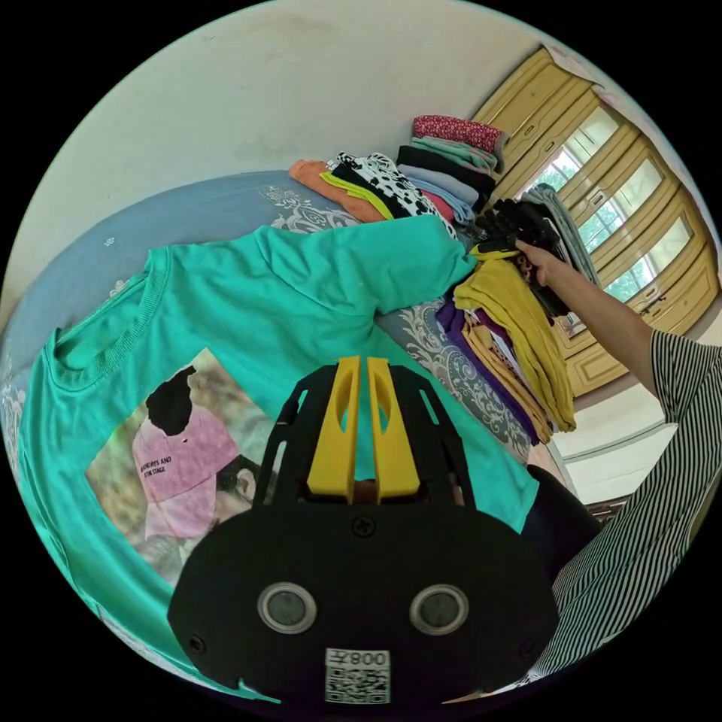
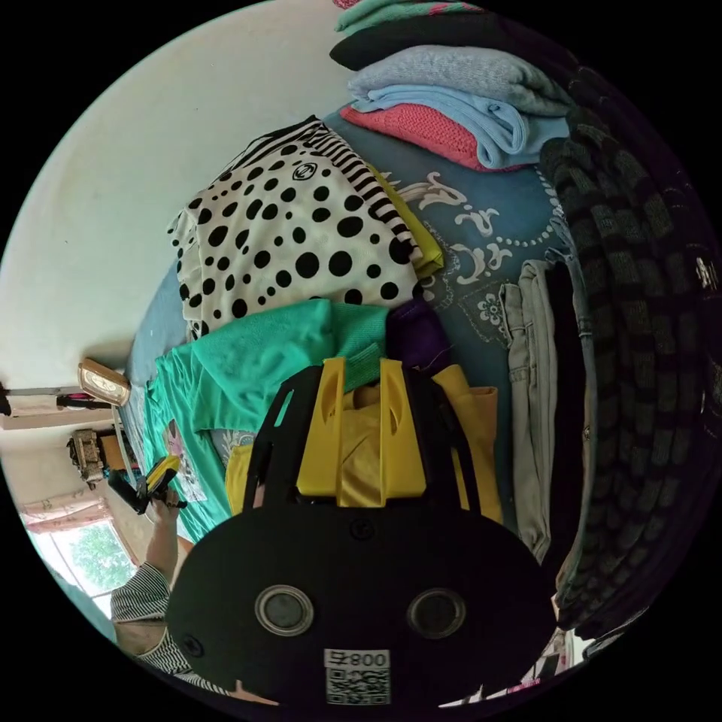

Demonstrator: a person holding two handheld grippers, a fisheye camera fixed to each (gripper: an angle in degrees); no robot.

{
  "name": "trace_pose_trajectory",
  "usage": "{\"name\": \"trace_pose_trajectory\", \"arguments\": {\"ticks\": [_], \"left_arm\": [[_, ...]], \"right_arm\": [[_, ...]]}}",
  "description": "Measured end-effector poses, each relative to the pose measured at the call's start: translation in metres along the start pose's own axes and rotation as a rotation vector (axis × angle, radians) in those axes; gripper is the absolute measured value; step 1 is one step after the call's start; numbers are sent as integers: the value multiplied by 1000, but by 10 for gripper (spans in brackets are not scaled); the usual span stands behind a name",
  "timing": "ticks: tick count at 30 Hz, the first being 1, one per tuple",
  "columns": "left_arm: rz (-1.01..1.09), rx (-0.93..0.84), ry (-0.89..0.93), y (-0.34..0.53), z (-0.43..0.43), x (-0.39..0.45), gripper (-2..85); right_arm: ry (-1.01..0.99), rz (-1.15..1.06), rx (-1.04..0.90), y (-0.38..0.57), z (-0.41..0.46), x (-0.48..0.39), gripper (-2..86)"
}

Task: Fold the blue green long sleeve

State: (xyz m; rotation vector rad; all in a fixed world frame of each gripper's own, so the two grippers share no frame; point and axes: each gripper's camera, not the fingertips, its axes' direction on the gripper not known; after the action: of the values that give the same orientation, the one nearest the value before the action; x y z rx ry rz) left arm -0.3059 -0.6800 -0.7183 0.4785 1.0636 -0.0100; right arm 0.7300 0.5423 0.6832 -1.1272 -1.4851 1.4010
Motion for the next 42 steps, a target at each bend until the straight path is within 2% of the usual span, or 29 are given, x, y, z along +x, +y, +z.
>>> {"name": "trace_pose_trajectory", "arguments": {"ticks": [12,24,30,35,39,42], "left_arm": [[-19,-18,41,25,6,19,4],[-65,59,73,59,-54,6,2],[-85,136,79,81,-109,-8,3],[-183,261,66,125,-182,-45,9],[-312,359,101,171,-228,-88,26],[-456,432,214,214,-252,-134,63]], "right_arm": [[-75,19,-3,9,16,32,13],[-357,-144,288,73,-30,41,2],[-471,-406,419,103,-40,-36,2],[-609,-678,410,123,-9,-142,2],[-703,-866,343,157,56,-224,3],[-709,-904,248,171,130,-257,3]]}}
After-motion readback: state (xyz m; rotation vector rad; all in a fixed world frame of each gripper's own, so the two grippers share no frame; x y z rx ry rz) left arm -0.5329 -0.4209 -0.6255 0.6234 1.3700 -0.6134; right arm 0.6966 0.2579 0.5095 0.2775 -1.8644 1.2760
